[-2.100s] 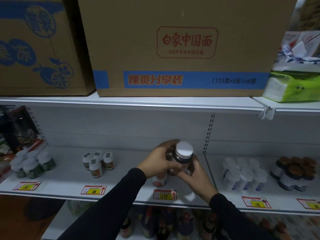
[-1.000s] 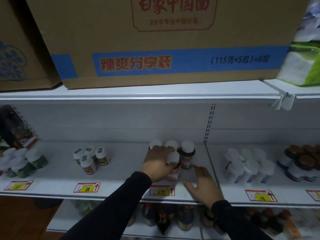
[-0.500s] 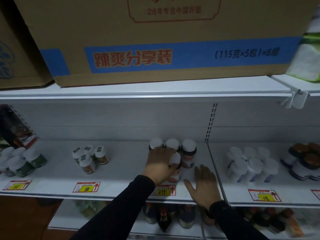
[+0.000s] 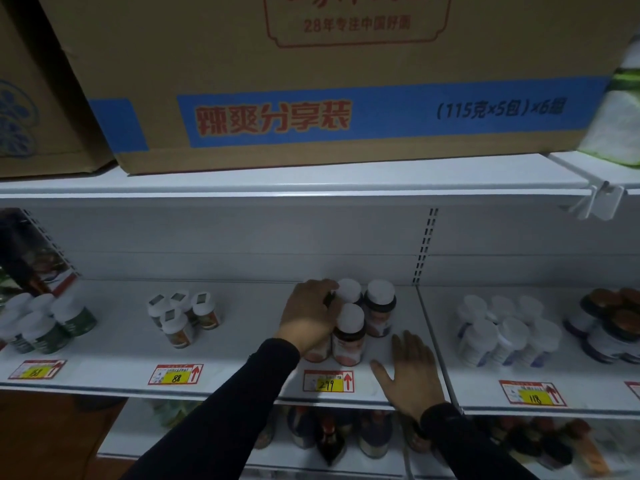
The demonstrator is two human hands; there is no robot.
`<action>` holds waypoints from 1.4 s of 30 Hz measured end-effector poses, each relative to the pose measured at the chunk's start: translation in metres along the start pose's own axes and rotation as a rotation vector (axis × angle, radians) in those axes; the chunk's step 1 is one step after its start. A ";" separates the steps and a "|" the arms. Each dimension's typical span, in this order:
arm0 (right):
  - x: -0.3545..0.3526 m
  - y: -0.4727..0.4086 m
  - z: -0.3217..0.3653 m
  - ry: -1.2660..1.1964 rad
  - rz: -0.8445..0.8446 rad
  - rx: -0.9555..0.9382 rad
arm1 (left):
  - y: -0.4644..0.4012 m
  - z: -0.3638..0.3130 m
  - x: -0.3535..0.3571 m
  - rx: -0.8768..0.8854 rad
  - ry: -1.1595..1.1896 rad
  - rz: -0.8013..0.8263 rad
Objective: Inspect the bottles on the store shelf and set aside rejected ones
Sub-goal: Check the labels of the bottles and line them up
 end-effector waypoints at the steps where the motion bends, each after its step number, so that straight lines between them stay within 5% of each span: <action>1: 0.000 0.000 0.000 0.003 -0.004 0.001 | -0.005 0.007 -0.003 -0.057 0.027 -0.036; 6: -0.001 0.001 0.002 0.001 0.028 0.000 | -0.029 0.036 -0.002 -0.293 0.064 0.052; 11: 0.000 0.002 0.000 0.014 0.001 -0.007 | -0.039 0.035 0.014 -0.293 0.046 0.204; 20: -0.004 -0.003 0.002 -0.027 0.110 -0.039 | -0.036 0.040 -0.013 -0.349 0.190 0.012; 30: -0.089 -0.002 0.054 -0.410 -0.208 -0.139 | -0.010 0.035 -0.085 -0.349 0.347 -0.342; 42: -0.124 0.012 0.131 -0.811 -0.052 -0.251 | 0.011 0.011 -0.087 -0.291 0.850 -0.168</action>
Point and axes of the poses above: each hand's wrist, its own y-axis away from the middle knuckle, its own x-axis out of the palm, z = x × y, the point moved 5 cm from there along -y, towards the middle knuckle, and after that the axes turned 12 degrees about -y, right-handed, at the moved point
